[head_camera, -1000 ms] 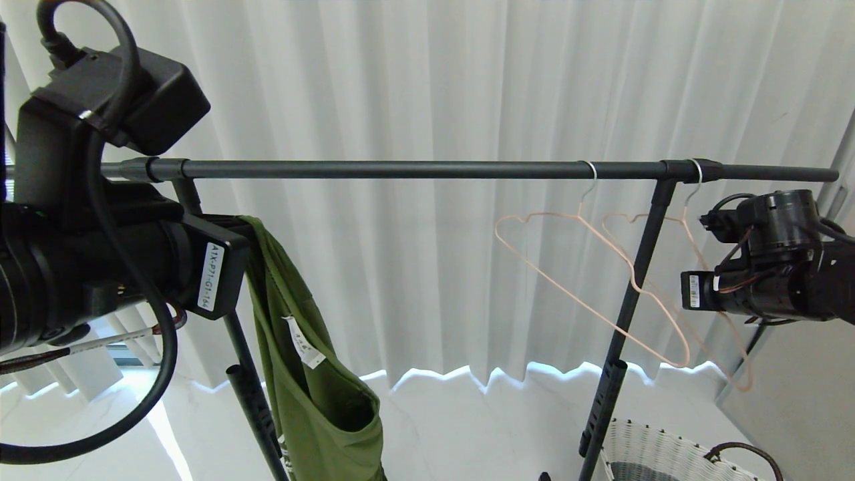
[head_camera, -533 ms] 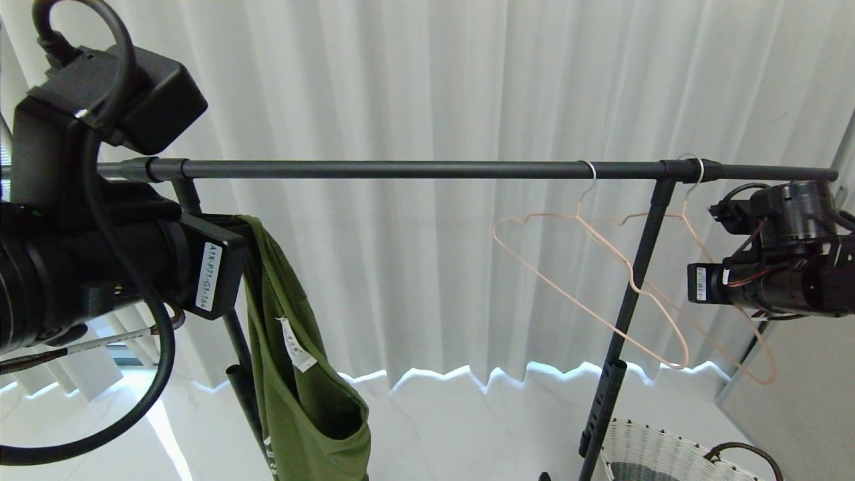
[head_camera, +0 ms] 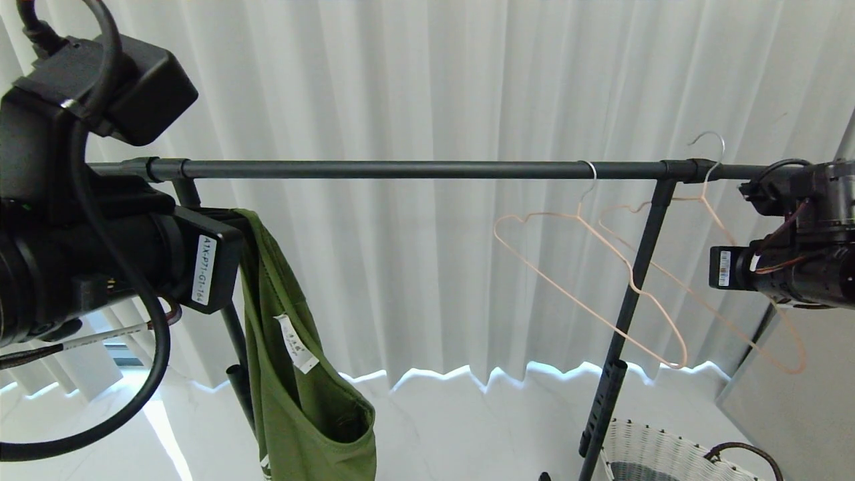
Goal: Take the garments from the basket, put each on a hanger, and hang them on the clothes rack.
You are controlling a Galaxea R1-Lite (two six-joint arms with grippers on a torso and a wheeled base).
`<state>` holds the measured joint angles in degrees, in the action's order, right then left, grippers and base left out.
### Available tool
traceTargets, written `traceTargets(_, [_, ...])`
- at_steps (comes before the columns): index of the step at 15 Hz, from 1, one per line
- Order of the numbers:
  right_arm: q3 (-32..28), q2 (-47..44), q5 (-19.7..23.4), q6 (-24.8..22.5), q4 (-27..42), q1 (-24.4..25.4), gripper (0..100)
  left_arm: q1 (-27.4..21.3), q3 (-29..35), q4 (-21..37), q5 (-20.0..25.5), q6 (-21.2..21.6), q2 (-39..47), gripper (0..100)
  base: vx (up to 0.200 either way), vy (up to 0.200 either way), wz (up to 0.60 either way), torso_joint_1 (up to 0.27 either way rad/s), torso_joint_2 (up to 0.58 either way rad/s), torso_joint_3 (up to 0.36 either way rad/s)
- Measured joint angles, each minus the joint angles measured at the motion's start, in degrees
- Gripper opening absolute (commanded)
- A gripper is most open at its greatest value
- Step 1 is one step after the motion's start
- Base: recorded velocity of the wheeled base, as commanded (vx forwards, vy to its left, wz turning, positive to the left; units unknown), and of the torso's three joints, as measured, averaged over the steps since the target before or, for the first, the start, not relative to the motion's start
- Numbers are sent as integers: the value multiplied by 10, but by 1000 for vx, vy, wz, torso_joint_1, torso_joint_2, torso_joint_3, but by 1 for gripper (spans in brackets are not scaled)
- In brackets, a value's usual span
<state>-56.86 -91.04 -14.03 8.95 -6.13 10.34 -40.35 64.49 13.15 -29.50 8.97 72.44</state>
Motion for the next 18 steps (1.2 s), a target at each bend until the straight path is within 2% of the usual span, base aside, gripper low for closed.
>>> traceTargets(3, [15, 27, -9, -6, 1, 1, 0, 0, -1, -6, 0, 0, 0, 0, 0, 0, 0, 0, 0, 0])
traceTargets(7, [63, 81, -48, -23, 4, 0, 0, 0, -1, -6, 0, 0, 0, 0, 0, 0, 0, 0, 0, 0])
traceTargets(12, [115, 151, -69, -60, 7, 0, 0, 0, -7, -5, 0, 0, 0, 0, -200, 0, 0, 3, 1, 3])
traceTargets(18, [125, 179, -70, -68, 7, -1, 0, 0, -25, -6, -1, 0, -1, 0, -200, 0, 0, -1, 2, 6])
